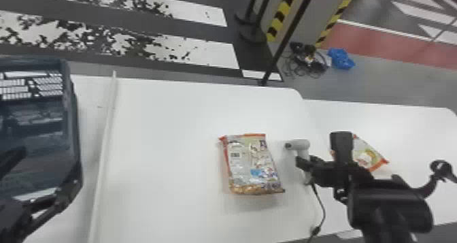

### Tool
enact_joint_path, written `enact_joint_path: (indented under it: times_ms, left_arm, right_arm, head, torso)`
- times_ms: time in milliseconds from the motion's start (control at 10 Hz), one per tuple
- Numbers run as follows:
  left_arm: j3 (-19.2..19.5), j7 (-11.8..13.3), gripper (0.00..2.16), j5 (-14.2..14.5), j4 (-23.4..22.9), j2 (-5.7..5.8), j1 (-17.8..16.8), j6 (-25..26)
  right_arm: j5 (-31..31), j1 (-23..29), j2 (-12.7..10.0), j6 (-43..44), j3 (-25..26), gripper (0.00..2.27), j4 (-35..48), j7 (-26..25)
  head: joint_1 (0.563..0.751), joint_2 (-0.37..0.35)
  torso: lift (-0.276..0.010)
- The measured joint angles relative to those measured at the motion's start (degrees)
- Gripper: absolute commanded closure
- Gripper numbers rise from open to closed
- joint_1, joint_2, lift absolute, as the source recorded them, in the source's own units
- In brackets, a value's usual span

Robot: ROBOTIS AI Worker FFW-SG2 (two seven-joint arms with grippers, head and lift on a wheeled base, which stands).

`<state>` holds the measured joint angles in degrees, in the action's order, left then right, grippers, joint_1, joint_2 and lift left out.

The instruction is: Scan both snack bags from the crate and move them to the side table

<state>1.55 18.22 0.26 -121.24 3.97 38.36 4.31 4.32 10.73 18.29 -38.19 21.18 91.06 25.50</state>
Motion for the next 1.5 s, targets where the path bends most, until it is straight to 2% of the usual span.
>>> enact_joint_path:
  times_ms: [200,300,600,900,1200,1500]
  left_arm:
    - [0.03,0.04,0.14,0.02,-0.05,-0.01,0.05,-0.1]
    - [0.04,0.06,0.14,0.07,-0.05,-0.01,0.05,-0.13]
    - [0.1,0.06,0.14,0.03,-0.05,-0.02,0.13,-0.13]
    - [0.04,0.06,0.14,0.0,0.02,-0.17,0.14,-0.13]
    - [0.12,0.04,0.14,0.0,0.04,-0.2,0.14,-0.13]
    - [0.05,0.06,0.14,0.0,0.12,-0.2,0.13,-0.13]
  right_arm:
    - [-0.32,0.09,-0.19,0.08,0.26,0.27,0.02,-0.09]
    - [-0.66,0.26,-0.27,0.08,0.68,0.1,0.25,-0.18]
    - [-3.98,3.41,-1.15,-1.3,3.98,0.08,6.49,-0.15]
    - [-9.73,7.63,-2.32,-11.29,6.13,0.14,17.03,4.63]
    - [-11.79,8.21,-2.48,-19.95,4.24,0.14,19.97,10.21]
    - [-12.39,6.77,-1.76,-23.33,1.73,0.14,18.97,11.6]
  head:
    - [0.695,-0.35]
    - [0.695,-0.35]
    - [0.695,-0.35]
    - [0.695,-0.35]
    - [0.695,-0.343]
    - [0.695,-0.304]
  torso:
    - [-0.075]
    - [-0.075]
    - [-0.075]
    - [-0.075]
    - [-0.075]
    - [-0.075]
